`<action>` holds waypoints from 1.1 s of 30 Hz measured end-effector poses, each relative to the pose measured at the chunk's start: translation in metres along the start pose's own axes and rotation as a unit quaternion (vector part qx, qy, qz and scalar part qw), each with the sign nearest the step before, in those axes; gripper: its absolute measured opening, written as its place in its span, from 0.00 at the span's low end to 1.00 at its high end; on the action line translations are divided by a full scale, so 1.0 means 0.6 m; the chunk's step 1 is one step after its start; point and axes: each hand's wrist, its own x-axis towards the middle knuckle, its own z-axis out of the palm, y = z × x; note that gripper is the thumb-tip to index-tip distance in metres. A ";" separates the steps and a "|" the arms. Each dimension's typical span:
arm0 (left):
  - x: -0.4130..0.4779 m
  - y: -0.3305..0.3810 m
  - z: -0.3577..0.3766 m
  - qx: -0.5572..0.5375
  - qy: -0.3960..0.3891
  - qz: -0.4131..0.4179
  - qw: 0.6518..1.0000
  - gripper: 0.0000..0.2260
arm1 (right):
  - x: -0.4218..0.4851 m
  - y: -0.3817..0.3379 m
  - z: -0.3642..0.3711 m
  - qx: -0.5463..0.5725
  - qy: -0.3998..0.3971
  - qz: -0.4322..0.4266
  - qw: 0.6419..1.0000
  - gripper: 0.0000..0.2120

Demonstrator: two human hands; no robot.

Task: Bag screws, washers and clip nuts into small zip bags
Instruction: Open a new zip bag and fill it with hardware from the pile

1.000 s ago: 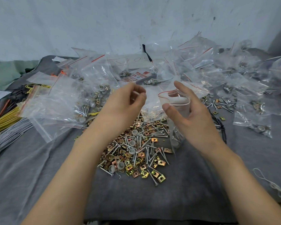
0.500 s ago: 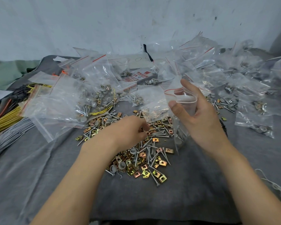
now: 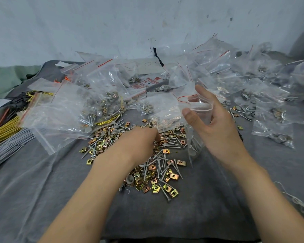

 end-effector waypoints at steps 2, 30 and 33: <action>0.000 0.000 0.000 -0.005 -0.003 0.003 1.000 0.17 | 0.001 0.001 0.000 -0.003 0.004 -0.002 1.000 0.33; -0.021 0.049 -0.072 -0.352 0.276 0.116 0.887 0.05 | -0.004 -0.003 0.025 -0.038 -0.041 -0.047 0.997 0.31; -0.020 0.046 -0.073 -0.359 0.284 0.107 0.882 0.05 | -0.004 -0.005 0.024 -0.038 -0.038 -0.046 0.998 0.31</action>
